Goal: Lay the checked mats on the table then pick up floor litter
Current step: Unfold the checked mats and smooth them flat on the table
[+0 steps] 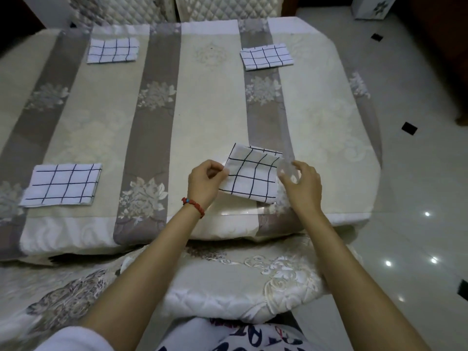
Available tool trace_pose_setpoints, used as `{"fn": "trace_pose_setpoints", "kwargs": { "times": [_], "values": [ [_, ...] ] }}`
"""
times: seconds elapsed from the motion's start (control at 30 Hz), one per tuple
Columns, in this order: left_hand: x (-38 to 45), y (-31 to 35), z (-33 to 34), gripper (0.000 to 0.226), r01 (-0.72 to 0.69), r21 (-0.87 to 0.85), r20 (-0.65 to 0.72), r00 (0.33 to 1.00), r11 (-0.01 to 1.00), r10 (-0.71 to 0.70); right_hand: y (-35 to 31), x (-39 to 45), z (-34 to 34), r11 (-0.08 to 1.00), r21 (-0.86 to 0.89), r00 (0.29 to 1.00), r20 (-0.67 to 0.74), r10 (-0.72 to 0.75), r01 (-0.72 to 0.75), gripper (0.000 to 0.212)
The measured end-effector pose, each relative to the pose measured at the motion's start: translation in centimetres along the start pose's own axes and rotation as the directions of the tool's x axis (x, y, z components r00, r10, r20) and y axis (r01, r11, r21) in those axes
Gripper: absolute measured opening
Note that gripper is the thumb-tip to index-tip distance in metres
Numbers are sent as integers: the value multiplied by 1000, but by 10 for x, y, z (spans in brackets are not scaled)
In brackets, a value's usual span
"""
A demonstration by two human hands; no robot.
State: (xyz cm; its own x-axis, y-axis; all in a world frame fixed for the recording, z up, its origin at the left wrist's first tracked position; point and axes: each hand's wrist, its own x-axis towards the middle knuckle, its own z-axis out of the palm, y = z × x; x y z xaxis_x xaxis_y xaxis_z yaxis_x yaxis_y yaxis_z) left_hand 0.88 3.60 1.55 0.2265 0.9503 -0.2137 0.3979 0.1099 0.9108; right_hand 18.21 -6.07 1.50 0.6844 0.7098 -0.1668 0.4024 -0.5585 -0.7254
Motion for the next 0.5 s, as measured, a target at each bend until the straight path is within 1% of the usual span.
{"fn": "trace_pose_setpoints", "kwargs": {
  "times": [0.07,0.13,0.2,0.27,0.37,0.4,0.5],
  "values": [
    [-10,24,-11,28,-149,20,75,986,989,147,-24,-9,-14,982,120,989,11,-148,146,47],
    [-6,32,-15,32,-249,52,133,962,967,240,-46,-6,-18,957,102,959,54,-277,271,52],
    [-6,40,-21,35,-318,52,153,939,947,307,-61,-9,-22,933,98,931,84,-356,347,55],
    [-6,46,-30,35,-352,8,153,925,936,347,-73,-11,-30,933,151,931,124,-345,326,49],
    [-2,52,-44,33,-369,-33,110,922,929,370,-75,-12,-38,940,212,932,190,-310,269,19],
    [-1,53,-48,32,-360,-51,83,928,931,364,-71,-13,-40,942,210,934,191,-303,262,15],
    [1,52,-60,31,-313,-91,-27,950,945,312,-61,-15,-48,943,250,940,204,-274,221,14]
  ]
}}
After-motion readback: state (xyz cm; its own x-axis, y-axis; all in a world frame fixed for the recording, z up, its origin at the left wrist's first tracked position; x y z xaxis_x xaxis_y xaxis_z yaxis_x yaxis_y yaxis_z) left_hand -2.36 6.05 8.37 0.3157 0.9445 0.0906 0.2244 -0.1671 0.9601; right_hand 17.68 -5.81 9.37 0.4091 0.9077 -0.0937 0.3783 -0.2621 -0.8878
